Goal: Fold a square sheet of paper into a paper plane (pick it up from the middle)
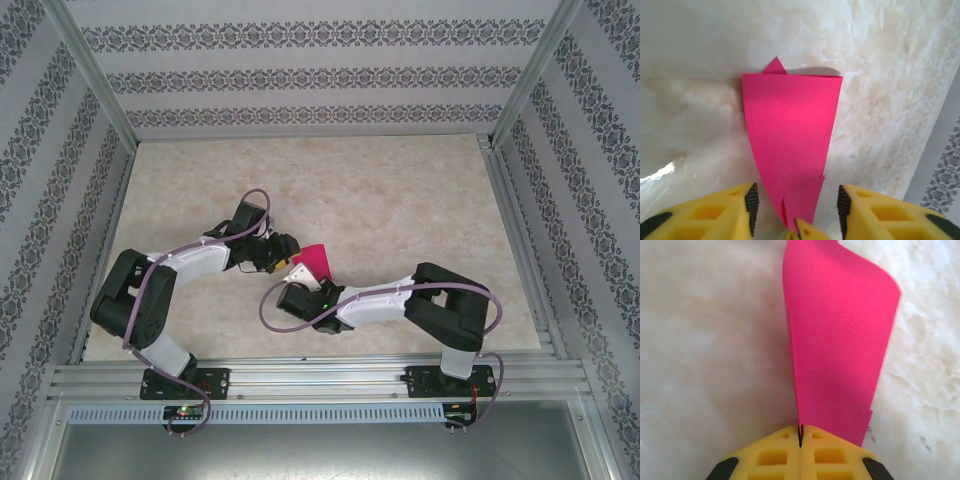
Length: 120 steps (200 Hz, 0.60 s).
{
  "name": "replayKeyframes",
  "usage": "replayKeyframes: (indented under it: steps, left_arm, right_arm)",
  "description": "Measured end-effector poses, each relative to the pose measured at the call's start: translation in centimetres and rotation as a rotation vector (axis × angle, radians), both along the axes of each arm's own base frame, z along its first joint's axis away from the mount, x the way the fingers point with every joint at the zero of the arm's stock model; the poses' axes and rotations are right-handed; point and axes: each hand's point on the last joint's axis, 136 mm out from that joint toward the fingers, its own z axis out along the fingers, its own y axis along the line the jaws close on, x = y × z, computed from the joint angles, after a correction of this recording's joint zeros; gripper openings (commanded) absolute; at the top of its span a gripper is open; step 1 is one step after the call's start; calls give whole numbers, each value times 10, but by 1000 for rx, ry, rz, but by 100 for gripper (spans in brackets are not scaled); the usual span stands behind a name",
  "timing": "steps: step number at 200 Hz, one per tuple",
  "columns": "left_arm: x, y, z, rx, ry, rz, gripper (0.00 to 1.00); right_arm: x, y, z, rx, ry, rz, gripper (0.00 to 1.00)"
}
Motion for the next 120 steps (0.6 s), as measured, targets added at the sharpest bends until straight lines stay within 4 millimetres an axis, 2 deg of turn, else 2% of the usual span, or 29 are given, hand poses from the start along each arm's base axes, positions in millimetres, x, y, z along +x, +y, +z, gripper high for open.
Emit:
replayKeyframes:
  steps: [30,95,103,120]
  left_arm:
    - [1,8,6,34,-18,33,66]
    - [-6,8,-23,56,79,27,65]
    - [-6,7,-24,54,83,25,61]
    - [-3,4,-24,47,91,21,43]
  right_arm:
    - [0,1,6,125,32,73,0]
    - [6,20,17,165,-13,202,0]
    - [7,21,18,166,-18,207,0]
    - [7,22,18,165,-24,214,0]
